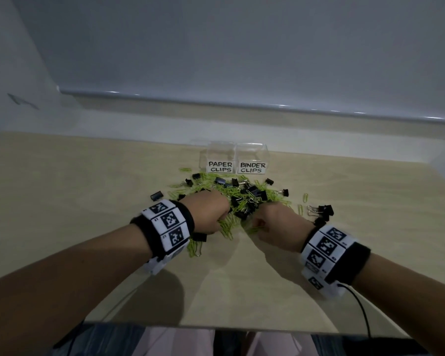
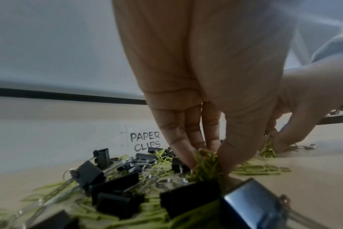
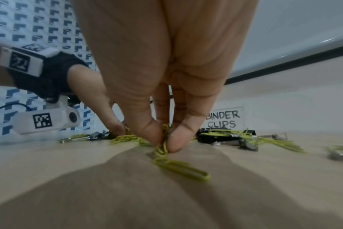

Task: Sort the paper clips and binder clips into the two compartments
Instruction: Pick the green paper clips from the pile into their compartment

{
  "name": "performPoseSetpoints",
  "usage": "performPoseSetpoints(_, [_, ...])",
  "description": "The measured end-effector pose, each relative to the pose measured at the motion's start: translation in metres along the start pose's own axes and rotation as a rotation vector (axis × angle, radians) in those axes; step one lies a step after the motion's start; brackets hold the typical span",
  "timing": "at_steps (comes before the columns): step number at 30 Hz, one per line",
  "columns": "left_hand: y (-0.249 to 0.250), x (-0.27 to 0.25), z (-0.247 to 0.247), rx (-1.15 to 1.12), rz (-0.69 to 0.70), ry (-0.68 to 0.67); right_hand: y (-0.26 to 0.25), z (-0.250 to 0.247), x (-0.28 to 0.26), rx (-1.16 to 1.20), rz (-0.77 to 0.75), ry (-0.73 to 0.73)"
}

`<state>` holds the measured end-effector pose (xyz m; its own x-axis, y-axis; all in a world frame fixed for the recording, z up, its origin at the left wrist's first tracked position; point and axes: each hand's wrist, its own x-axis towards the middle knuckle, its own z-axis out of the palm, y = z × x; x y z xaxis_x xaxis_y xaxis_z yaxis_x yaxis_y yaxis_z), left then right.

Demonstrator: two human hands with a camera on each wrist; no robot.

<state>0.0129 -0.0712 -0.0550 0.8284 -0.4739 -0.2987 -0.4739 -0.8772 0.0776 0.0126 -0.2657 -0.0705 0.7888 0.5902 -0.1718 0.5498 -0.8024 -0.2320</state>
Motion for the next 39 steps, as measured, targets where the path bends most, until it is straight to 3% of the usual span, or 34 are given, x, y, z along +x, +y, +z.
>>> performPoseSetpoints(3, [-0.008, -0.001, -0.002, -0.213, 0.008, 0.035, 0.005, -0.002, 0.000, 0.098, -0.017, 0.020])
performPoseSetpoints(6, [-0.026, -0.003, -0.006, -0.501, -0.012, 0.092, 0.015, -0.011, 0.002, 0.337, 0.074, -0.004])
performPoseSetpoints(11, [-0.055, 0.008, -0.030, -0.735, -0.065, 0.249, 0.018, -0.051, 0.025, 0.624, 0.147, 0.054])
performPoseSetpoints(16, [-0.081, 0.048, -0.062, -0.910, -0.211, 0.515, 0.019, -0.098, 0.083, 0.626, 0.168, 0.235])
performPoseSetpoints(19, [-0.087, 0.076, -0.071, -0.901, -0.319, 0.623, 0.014, -0.107, 0.126, 0.527, 0.249, 0.335])
performPoseSetpoints(25, [-0.083, 0.097, -0.066, -0.563, -0.370, 0.546, 0.000, -0.090, 0.163, 0.185, 0.269, 0.305])
performPoseSetpoints(29, [-0.072, 0.063, -0.060, -0.463, -0.252, 0.524, -0.003, -0.082, 0.123, 0.105, 0.087, 0.272])
performPoseSetpoints(33, [-0.045, 0.020, -0.029, -0.389, -0.096, 0.196, -0.013, -0.056, 0.063, 0.036, -0.108, 0.013])
performPoseSetpoints(35, [-0.036, 0.012, -0.013, -0.304, -0.080, 0.111, -0.012, -0.039, 0.049, -0.071, -0.125, -0.059])
performPoseSetpoints(39, [-0.025, 0.014, 0.001, -0.206, -0.100, 0.135, -0.007, -0.018, 0.042, -0.109, -0.081, -0.035])
